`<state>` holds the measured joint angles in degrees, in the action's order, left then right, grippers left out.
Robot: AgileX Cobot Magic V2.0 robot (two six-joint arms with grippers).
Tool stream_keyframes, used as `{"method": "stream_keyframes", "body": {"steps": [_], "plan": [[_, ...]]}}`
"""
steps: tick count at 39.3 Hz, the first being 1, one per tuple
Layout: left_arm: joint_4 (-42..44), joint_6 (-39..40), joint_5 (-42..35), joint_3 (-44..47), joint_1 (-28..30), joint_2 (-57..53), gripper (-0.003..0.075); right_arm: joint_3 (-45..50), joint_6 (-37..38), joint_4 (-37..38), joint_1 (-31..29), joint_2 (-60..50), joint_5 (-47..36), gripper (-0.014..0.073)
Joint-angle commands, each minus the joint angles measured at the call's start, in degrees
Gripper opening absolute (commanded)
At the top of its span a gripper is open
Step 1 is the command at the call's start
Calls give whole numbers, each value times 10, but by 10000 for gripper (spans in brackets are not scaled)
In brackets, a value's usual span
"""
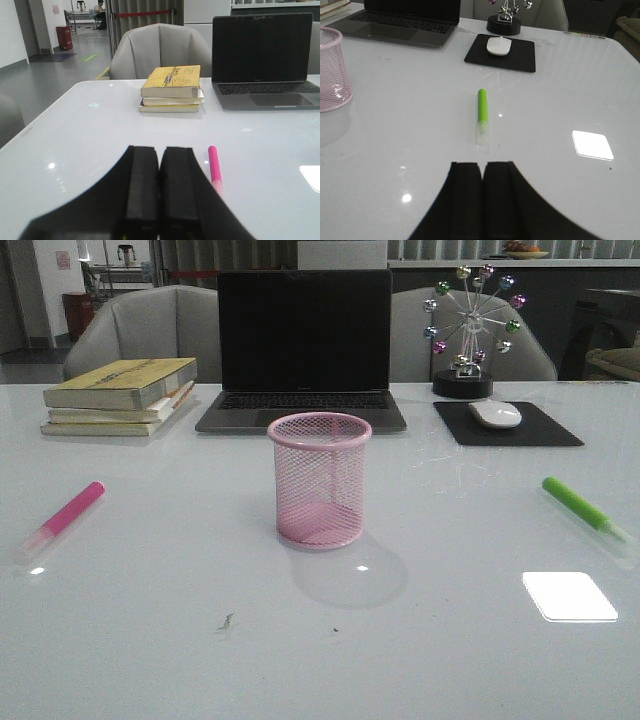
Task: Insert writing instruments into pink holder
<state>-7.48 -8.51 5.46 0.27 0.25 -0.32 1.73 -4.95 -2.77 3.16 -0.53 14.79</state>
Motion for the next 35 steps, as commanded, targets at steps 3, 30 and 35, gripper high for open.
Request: {"method": "stream_keyframes", "body": {"steps": [3, 30, 35], "plan": [[-2, 1, -51, 2, 1, -13, 99, 0, -2, 1, 0, -11, -48, 49], [-2, 1, -81, 2, 1, -13, 99, 0, -2, 1, 0, -11, -57, 49], [-8, 1, -111, 2, 1, -13, 99, 0, -2, 1, 0, -11, -97, 49]]}}
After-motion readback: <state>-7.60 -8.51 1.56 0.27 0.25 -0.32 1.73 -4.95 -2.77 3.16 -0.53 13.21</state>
